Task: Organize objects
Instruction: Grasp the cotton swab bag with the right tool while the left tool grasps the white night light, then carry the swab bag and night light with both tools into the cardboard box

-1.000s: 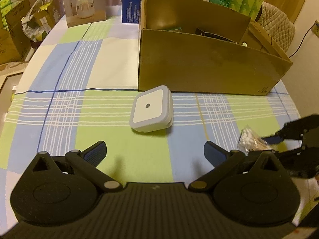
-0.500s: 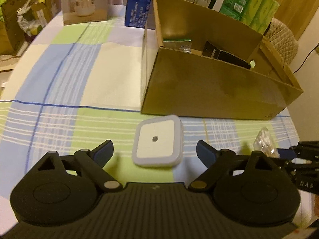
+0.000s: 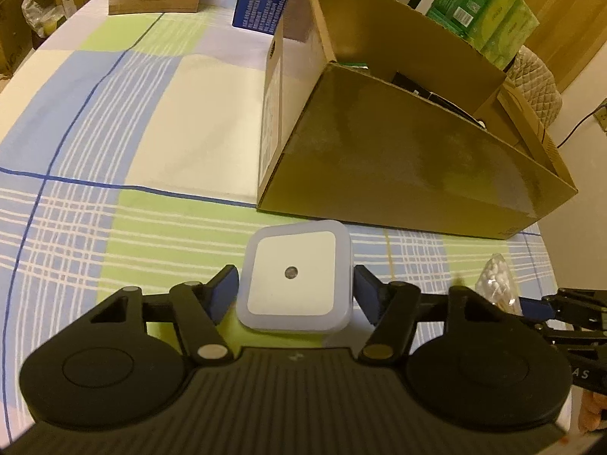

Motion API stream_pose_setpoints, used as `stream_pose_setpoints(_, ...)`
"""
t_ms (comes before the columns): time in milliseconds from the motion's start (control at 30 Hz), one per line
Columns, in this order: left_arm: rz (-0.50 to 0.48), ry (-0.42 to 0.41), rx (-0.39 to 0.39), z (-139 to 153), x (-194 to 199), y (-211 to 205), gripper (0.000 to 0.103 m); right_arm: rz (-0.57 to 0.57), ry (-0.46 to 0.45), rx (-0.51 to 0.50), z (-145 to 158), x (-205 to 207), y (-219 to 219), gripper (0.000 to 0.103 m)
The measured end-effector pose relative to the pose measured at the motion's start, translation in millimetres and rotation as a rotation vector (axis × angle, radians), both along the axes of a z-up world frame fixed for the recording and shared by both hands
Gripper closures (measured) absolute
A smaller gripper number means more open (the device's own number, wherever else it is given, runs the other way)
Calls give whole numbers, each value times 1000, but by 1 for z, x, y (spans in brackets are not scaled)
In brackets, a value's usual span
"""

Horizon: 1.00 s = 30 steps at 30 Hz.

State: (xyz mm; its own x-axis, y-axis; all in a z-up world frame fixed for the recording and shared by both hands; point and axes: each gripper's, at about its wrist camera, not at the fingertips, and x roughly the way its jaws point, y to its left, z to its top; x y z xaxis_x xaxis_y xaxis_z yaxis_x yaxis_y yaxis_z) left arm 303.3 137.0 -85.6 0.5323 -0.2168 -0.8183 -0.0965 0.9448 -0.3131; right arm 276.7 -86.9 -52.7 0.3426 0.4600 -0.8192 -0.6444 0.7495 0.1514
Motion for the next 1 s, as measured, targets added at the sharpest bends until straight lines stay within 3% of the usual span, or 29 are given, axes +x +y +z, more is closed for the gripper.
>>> stream_pose_setpoints(333, 0, -6, 87, 27, -35, -33, 42, -46, 7, 46, 20, -19, -17, 81)
stream_pose_setpoints(1000, -12, -88, 112, 102, -123, -90, 42, -101, -46, 123, 84, -75, -59, 81)
